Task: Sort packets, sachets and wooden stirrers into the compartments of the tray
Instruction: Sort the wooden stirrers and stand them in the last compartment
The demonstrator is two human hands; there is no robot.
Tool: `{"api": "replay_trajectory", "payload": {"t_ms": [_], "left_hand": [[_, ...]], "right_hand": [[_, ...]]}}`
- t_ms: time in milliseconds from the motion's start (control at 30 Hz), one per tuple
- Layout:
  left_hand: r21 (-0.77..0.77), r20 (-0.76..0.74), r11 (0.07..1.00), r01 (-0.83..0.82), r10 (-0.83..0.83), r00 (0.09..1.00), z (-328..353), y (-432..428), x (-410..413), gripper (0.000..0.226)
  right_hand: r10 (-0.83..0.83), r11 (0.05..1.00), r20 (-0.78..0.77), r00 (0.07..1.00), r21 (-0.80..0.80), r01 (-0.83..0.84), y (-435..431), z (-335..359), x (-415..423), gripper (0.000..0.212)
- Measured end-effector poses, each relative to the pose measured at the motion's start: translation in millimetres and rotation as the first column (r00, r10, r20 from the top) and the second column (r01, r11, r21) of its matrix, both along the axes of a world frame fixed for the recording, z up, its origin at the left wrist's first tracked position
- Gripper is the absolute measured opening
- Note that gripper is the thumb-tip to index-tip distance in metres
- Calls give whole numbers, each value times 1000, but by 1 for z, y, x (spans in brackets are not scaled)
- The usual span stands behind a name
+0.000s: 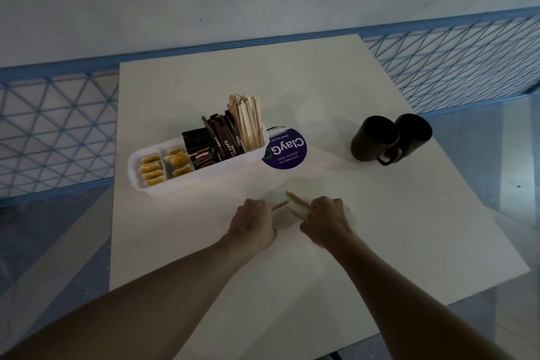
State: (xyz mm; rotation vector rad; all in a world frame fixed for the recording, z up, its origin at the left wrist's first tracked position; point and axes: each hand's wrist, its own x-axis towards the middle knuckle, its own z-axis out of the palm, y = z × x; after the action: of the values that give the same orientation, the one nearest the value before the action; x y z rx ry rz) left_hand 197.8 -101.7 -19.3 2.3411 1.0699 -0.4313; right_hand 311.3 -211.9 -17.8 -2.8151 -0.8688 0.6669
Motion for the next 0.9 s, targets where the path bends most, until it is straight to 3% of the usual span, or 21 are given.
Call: {"api": "replay_trajectory", "payload": {"t_ms": [467, 633, 900], "left_hand": [[1, 62, 1000, -3, 3, 998, -5, -3, -9, 40], [-47, 101, 997, -56, 61, 993, -2, 3, -8, 36], [-139, 60, 989, 46, -38, 997, 7, 21, -10, 29]], "right_hand": [[-10, 999, -49, 999, 30, 12, -2, 0, -4, 10], [-114, 982, -158, 981, 131, 135, -4, -3, -1, 7], [-156, 972, -299, 941, 124, 200, 8, 4, 8, 26]]}}
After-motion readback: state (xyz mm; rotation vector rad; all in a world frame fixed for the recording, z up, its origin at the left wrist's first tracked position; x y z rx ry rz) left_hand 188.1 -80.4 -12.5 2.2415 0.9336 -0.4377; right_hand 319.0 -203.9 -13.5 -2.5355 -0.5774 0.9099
